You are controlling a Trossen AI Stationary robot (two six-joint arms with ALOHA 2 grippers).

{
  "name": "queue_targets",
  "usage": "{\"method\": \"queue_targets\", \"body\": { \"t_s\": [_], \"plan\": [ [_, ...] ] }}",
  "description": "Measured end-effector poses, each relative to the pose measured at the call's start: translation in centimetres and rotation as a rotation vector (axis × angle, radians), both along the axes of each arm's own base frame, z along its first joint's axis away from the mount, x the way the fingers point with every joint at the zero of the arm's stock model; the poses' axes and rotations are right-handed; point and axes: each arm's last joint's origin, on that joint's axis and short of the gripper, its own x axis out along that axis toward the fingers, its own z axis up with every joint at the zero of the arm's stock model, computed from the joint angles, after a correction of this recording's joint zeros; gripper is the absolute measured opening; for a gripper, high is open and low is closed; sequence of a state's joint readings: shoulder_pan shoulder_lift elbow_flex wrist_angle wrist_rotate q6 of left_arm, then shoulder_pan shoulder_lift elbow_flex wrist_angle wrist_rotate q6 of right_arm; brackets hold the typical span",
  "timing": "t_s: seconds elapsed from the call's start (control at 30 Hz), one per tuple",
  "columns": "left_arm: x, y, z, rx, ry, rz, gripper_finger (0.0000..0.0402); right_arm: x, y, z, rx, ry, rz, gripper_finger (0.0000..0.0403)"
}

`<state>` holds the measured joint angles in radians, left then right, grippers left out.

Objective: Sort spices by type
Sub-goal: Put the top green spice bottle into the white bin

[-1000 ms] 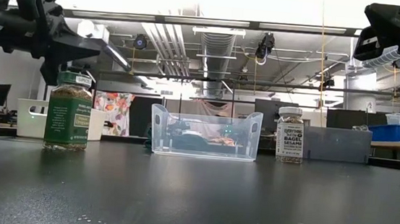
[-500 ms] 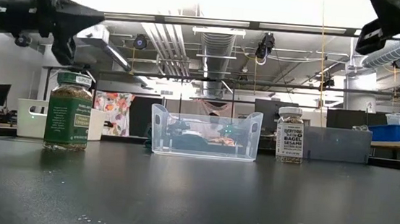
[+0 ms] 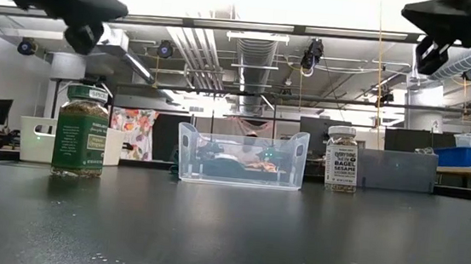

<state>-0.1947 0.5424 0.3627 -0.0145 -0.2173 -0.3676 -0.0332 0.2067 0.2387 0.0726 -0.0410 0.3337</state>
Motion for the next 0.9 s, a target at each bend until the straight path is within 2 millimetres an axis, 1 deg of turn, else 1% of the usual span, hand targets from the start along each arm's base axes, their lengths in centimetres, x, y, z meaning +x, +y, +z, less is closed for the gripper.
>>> {"method": "queue_targets", "body": {
  "t_s": [0.07, 0.2, 0.37, 0.47, 0.6, 0.77, 0.9],
  "plan": [
    [0.1, -0.4, 0.8, -0.006, 0.116, -0.022, 0.0002, 0.3, 0.0, 0.1, 0.009, 0.036, 0.001, 0.0013],
    [0.5, -1.6, 2.5, 0.035, 0.246, -0.091, 0.0002, 0.8, 0.0, 0.3, 0.009, 0.069, 0.001, 0.0013],
    [1.0, -2.9, 3.9, 0.063, 0.369, -0.152, 0.0002, 1.4, 0.0, 0.4, 0.011, 0.102, 0.002, 0.0013],
    [1.4, -3.4, 4.4, 0.076, 0.417, -0.167, 0.0002, 1.6, 0.0, 0.7, 0.010, 0.109, 0.002, 0.0013],
    [1.9, -3.6, 4.4, 0.100, 0.486, -0.162, 0.0002, 1.8, -0.1, 1.2, 0.010, 0.105, 0.002, 0.0013],
    [2.8, -4.0, 3.3, 0.119, 0.568, -0.152, 0.0002, 1.6, 0.0, 1.9, 0.009, 0.082, 0.003, 0.0013],
    [3.3, -4.1, 2.8, 0.137, 0.595, -0.126, 0.0002, 1.5, 0.0, 2.3, 0.009, 0.068, 0.001, 0.0013]
  ]
}}
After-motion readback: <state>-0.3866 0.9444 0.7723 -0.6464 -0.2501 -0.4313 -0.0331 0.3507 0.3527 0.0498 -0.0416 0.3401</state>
